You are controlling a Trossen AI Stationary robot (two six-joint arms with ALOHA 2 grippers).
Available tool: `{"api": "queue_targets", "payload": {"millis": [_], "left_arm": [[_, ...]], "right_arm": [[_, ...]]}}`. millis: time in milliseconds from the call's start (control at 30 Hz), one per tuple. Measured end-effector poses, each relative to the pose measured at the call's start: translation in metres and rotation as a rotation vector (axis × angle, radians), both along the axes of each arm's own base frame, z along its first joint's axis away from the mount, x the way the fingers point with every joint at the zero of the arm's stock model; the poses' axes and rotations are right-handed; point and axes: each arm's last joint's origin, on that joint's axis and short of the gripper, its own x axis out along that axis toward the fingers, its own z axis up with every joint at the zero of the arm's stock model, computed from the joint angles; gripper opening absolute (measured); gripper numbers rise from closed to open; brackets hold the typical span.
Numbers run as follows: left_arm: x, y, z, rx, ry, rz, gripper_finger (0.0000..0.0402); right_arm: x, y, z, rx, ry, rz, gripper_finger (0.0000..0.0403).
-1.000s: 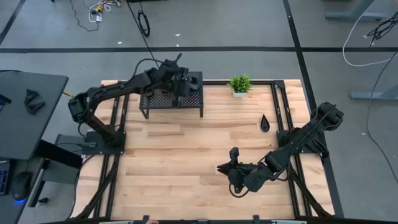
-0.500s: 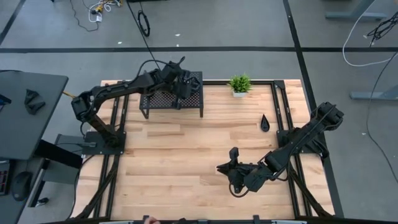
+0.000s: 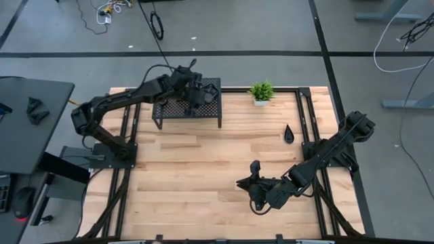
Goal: Pick & Place Mini shaped plates
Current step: Stack the black drop shaped plate on top of the black drop shaped plates on the shelf
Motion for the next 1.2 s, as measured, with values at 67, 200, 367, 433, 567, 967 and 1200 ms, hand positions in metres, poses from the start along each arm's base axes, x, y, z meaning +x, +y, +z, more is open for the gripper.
{"api": "queue_targets", "payload": {"millis": [67,200,367,433,567,967,1200], "left_arm": [[-0.006,-0.003,0.007,-0.011,-0.007,0.032,0.0194],[-0.016,-0.007,0.016,-0.085,-0.034,0.109,0.0189],[-0.015,-0.02,0.017,-0.234,-0.073,0.192,0.0176],[-0.012,-0.028,0.015,-0.318,-0.078,0.23,0.0169],[0.0,-0.055,0.007,-0.513,-0.074,0.205,0.0145],[0.018,-0.19,-0.057,-0.565,-0.196,-0.196,0.006],[-0.002,-0.227,-0.09,-0.598,-0.335,-0.152,0.0042]], "right_arm": [[0.0,0.0,0.0,0.001,0.0,0.0,0.0052],[0.0,0.0,0.0,0.005,-0.001,-0.002,0.0052],[0.0,0.0,0.0,0.034,-0.006,-0.018,0.0052],[0.0,0.0,0.0,0.132,-0.023,-0.07,0.0052],[0.002,-0.003,0.007,0.222,-0.109,-0.183,0.0052],[-0.052,-0.061,0.021,0.417,0.008,-0.682,0.0052],[-0.088,-0.116,0.015,0.521,0.185,-1.36,0.0062]]}}
